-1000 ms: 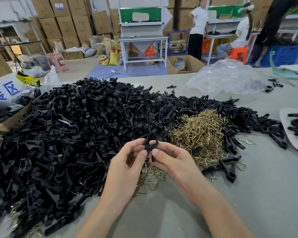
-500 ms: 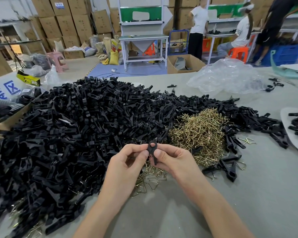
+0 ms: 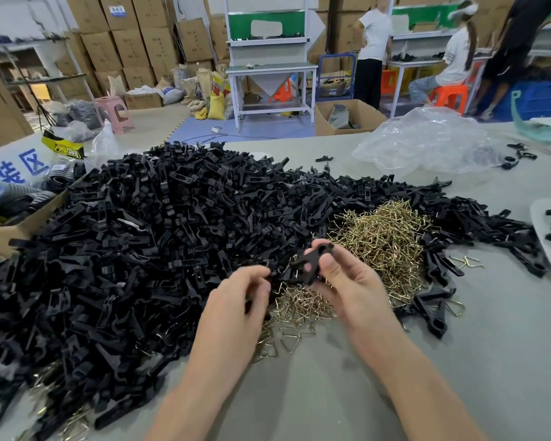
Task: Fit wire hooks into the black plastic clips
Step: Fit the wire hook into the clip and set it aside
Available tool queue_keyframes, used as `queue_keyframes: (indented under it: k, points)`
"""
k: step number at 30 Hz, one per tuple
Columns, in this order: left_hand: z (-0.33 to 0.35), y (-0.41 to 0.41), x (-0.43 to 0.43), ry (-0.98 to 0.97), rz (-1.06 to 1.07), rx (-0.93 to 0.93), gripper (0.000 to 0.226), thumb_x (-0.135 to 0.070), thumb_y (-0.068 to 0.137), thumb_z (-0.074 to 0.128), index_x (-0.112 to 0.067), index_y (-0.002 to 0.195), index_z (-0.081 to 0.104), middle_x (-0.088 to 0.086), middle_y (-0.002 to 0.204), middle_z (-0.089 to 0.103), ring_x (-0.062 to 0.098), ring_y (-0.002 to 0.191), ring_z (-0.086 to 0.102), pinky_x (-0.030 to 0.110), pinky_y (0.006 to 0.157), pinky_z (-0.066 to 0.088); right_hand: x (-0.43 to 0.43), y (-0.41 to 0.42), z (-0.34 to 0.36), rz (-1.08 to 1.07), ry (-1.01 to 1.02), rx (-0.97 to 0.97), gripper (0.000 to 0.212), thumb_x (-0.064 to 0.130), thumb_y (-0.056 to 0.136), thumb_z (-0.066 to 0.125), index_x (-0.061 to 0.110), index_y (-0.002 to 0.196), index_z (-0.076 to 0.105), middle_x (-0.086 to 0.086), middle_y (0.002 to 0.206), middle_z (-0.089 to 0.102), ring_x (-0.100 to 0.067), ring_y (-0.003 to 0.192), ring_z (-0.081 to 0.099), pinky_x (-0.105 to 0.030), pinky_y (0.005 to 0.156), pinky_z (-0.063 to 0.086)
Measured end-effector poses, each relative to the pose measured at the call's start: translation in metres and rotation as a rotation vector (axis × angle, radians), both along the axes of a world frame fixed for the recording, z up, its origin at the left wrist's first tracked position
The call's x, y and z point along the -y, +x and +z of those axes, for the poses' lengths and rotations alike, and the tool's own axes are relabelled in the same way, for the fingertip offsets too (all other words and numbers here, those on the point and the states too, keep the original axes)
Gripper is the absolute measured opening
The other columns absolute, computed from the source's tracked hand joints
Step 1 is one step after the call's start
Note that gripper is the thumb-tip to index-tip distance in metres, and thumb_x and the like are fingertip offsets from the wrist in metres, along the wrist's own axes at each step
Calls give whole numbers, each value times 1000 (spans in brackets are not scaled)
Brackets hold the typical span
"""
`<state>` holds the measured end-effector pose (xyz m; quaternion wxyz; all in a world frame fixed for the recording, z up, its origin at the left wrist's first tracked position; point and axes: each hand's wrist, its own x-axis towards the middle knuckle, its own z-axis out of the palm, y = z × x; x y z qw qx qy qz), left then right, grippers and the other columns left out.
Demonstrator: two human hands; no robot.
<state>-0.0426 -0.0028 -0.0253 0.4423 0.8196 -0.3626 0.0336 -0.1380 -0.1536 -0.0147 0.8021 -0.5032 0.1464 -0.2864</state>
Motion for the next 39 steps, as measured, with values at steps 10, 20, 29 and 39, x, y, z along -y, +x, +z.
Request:
queue_keyframes:
  k: [10,20,29,39]
  points:
    - [-16,0,4,372,-69,408,33,-53,94,50,-31,111,67,-10,106,52,15,100,55,36,92,41,7,3,-1,-137,99,27,26,25,81,65,10,102,72,-3,92,73,-10,80,67,-22,71,58]
    - [-11,-9,7,211,-156,285,10,-39,92,53,-32,94,60,-21,102,56,0,105,48,29,102,34,7,3,-3,-133,80,-20,21,32,82,68,18,96,77,-5,92,72,-13,81,67,-22,68,57]
    - [0,-6,2,17,-75,81,21,-18,101,55,-30,111,69,-21,101,62,0,96,60,19,85,47,4,2,0,-55,63,-16,21,31,81,68,25,97,81,-2,92,75,-14,82,71,-22,69,58]
    - [14,-8,4,-285,-25,-378,20,-17,95,65,-32,103,74,-14,95,76,3,89,70,15,80,53,-1,2,1,81,174,72,22,19,86,63,17,102,79,-9,104,74,-21,97,71,-31,83,59]
